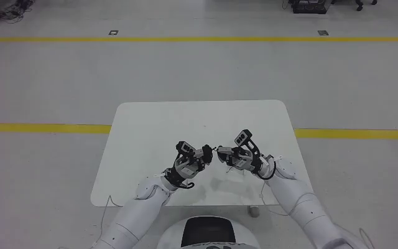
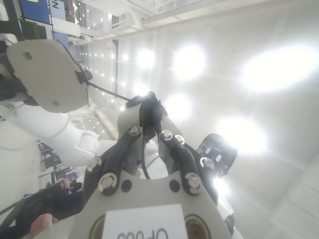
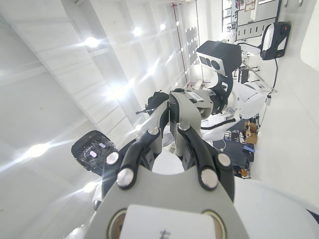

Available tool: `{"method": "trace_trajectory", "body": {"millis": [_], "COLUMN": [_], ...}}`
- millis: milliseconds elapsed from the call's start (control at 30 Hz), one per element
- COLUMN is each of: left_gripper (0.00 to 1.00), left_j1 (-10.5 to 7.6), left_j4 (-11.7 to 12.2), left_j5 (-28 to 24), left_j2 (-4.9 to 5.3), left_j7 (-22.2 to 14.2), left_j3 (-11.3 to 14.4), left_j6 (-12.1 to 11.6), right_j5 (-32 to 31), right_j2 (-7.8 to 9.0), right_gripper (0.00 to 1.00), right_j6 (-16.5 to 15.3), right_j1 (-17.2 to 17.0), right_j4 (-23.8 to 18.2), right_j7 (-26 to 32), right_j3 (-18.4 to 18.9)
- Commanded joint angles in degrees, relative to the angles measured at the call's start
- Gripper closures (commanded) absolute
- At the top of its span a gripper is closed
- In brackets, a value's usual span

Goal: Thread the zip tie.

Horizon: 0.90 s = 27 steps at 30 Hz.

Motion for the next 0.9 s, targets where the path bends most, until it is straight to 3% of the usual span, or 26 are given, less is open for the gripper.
{"method": "trace_trajectory", "body": {"millis": [0, 867], "left_gripper": [1.0, 1.0], "left_j1": [0.0, 0.0], "left_j4": [0.0, 0.0], "left_j5": [0.0, 0.0], "left_j2": [0.0, 0.0], "left_j7": [0.0, 0.0], "left_j3": [0.0, 0.0], "left_j6": [0.0, 0.0], "right_j5": [-0.1, -0.6], "right_j2": [-0.03, -0.47], "right_gripper": [1.0, 1.0], "right_j6": [0.0, 0.1], "right_j1": [0.0, 0.5], "right_j4": [0.1, 1.8], "right_j7": [0.0, -0.1], "right_j3": [0.0, -0.2]}}
